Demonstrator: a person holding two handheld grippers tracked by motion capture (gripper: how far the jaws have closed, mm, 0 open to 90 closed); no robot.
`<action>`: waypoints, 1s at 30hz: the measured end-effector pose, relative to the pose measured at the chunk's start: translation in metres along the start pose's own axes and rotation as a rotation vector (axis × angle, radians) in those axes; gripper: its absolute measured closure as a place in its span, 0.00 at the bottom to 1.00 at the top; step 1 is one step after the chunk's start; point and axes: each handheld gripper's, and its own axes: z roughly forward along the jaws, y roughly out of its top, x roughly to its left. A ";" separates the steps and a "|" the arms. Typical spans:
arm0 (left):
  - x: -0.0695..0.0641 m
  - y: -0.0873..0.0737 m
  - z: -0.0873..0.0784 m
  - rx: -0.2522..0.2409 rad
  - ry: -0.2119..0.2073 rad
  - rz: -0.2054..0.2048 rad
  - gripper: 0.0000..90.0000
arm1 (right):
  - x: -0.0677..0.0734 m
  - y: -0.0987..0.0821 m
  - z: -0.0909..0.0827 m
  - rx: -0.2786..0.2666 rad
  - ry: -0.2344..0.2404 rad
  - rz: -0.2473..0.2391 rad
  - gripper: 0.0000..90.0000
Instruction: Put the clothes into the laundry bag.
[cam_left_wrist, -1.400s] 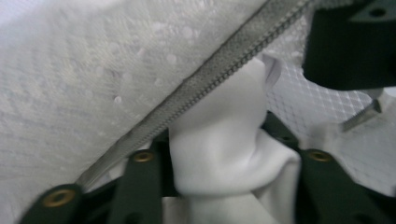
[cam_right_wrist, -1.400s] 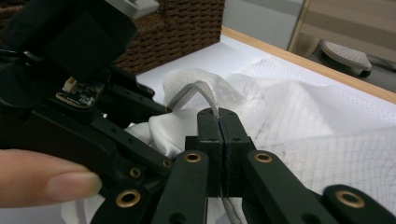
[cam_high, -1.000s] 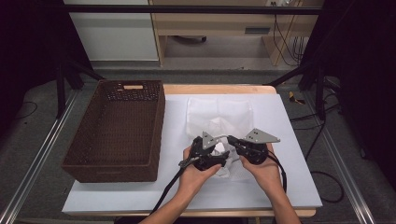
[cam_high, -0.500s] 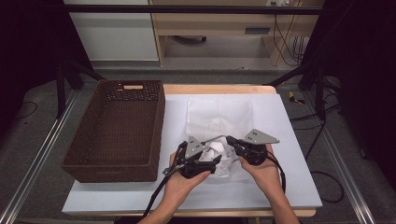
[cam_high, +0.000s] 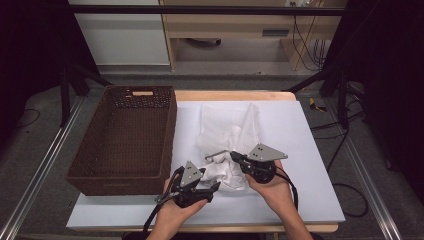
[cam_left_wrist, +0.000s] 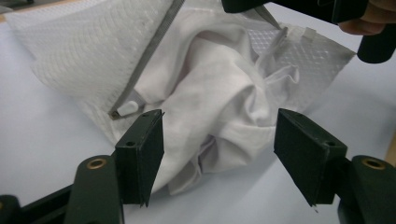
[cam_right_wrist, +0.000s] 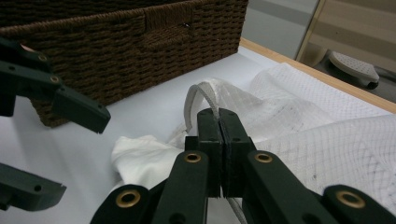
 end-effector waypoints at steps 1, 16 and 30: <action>0.000 0.000 0.000 0.000 0.000 0.000 0.38 | 0.000 0.000 0.000 0.000 0.000 0.000 0.99; -0.018 -0.009 0.012 0.095 -0.089 0.062 0.71 | -0.001 -0.005 -0.006 0.005 0.017 -0.005 0.99; -0.026 -0.011 0.031 0.154 -0.156 0.067 1.00 | -0.006 -0.006 -0.008 -0.007 0.011 0.014 0.99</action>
